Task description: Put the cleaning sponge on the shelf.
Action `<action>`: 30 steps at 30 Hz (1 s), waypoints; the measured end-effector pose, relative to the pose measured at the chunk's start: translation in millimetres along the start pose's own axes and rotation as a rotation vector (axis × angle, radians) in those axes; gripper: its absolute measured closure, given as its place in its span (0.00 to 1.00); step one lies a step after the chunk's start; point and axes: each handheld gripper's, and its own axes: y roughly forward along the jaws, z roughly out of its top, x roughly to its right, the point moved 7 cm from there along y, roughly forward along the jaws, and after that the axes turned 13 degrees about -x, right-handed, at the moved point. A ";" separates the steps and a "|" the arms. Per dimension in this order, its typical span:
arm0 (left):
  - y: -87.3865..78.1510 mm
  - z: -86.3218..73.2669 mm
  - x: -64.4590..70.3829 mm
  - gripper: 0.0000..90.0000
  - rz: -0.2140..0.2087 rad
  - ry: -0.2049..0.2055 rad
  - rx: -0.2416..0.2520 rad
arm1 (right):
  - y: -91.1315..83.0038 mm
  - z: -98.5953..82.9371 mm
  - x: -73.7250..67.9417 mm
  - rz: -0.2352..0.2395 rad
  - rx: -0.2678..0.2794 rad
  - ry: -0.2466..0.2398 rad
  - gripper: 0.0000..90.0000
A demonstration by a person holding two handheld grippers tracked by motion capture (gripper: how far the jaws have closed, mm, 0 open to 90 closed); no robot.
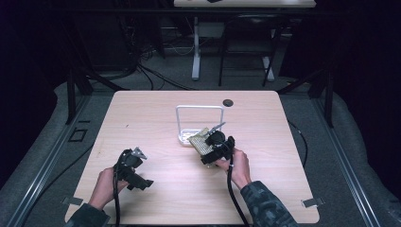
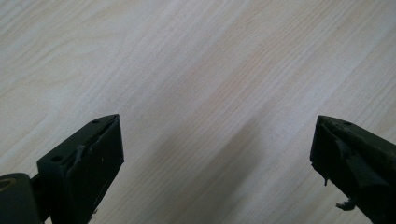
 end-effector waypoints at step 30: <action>0.3 -0.1 0.2 0.03 -0.004 0.002 0.000 | 36.0 43.8 -9.9 -0.058 0.022 0.187 0.13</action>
